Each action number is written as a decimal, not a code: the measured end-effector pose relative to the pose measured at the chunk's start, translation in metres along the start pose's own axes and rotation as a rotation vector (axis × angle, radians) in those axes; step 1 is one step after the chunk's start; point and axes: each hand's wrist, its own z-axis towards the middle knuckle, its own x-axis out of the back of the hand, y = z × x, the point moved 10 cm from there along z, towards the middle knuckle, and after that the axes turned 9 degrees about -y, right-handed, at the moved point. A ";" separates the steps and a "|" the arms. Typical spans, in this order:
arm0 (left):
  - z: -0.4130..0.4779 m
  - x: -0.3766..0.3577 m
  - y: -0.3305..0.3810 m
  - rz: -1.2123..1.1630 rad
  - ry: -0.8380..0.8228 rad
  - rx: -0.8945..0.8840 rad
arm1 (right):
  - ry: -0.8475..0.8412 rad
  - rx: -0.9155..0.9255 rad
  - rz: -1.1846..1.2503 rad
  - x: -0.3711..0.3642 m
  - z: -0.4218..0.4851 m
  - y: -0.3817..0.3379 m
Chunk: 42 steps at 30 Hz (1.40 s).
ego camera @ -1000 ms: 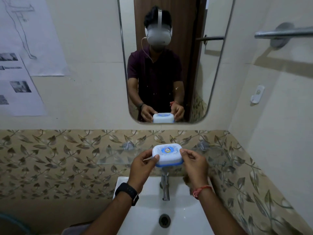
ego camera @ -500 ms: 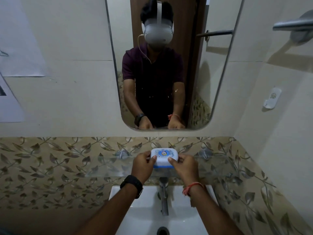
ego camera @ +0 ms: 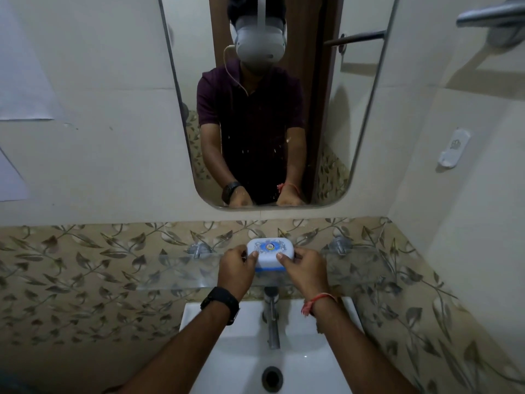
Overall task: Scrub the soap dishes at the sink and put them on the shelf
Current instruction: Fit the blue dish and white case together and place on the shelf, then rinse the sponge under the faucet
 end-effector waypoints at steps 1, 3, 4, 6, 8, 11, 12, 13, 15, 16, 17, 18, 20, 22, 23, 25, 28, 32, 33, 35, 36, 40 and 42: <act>-0.005 0.002 0.002 -0.011 0.030 -0.003 | 0.020 0.002 0.013 0.003 -0.002 0.000; -0.019 0.008 0.006 -0.006 0.124 -0.035 | 0.104 0.016 0.049 0.014 -0.010 0.001; -0.030 0.009 0.013 -0.005 0.179 -0.084 | 0.162 0.028 0.079 0.021 -0.016 0.004; -0.061 0.003 0.035 -0.041 0.245 -0.246 | 0.261 0.073 0.141 0.037 -0.034 0.014; -0.092 -0.025 0.054 -0.035 0.157 -0.413 | 0.352 0.146 0.129 0.053 -0.059 0.028; -0.135 -0.093 0.061 0.036 -0.083 -0.571 | 0.466 0.179 0.032 0.075 -0.098 0.066; -0.144 -0.115 0.055 0.046 -0.148 -0.583 | 0.473 0.153 0.010 0.081 -0.106 0.083; -0.150 -0.138 0.047 0.042 -0.203 -0.568 | 0.464 0.109 0.003 0.085 -0.113 0.103; -0.151 -0.179 0.021 -0.007 -0.278 -0.448 | 0.433 -0.002 0.022 0.092 -0.128 0.143; -0.147 -0.198 0.004 -0.052 -0.297 -0.336 | 0.426 -0.050 0.032 0.095 -0.136 0.160; -0.139 -0.216 -0.016 -0.106 -0.312 -0.187 | 0.424 -0.080 0.031 0.097 -0.145 0.173; -0.131 -0.234 -0.038 -0.168 -0.327 -0.018 | 0.427 -0.095 0.018 0.099 -0.155 0.182; -0.114 -0.264 -0.076 -0.251 -0.347 0.271 | 0.435 -0.131 -0.009 0.100 -0.174 0.199; -0.095 -0.285 -0.098 -0.257 -0.345 0.437 | 0.429 -0.202 -0.002 0.099 -0.193 0.213; -0.087 -0.294 -0.106 -0.269 -0.346 0.515 | 0.425 -0.223 -0.024 0.099 -0.203 0.217; -0.075 -0.310 -0.115 -0.310 -0.378 0.655 | 0.430 -0.236 -0.091 0.097 -0.223 0.220; -0.064 -0.328 -0.122 -0.408 -0.355 0.777 | 0.410 -0.277 -0.124 0.097 -0.242 0.228; -0.057 -0.347 -0.129 -0.548 -0.314 0.843 | 0.402 -0.264 -0.102 0.106 -0.246 0.233; -0.057 -0.348 -0.130 -0.553 -0.301 0.844 | 0.425 -0.265 -0.090 0.109 -0.247 0.231; -0.055 -0.341 -0.125 -0.377 -0.324 0.797 | 0.455 -0.287 -0.015 0.108 -0.249 0.231; -0.053 -0.335 -0.118 -0.248 -0.342 0.743 | 0.466 -0.304 0.029 0.106 -0.248 0.232; -0.050 -0.323 -0.084 -0.225 -0.371 0.457 | 0.404 -0.430 0.229 0.094 -0.225 0.248; -0.054 -0.311 -0.074 -0.353 -0.359 0.401 | 0.321 -0.528 0.377 0.081 -0.213 0.255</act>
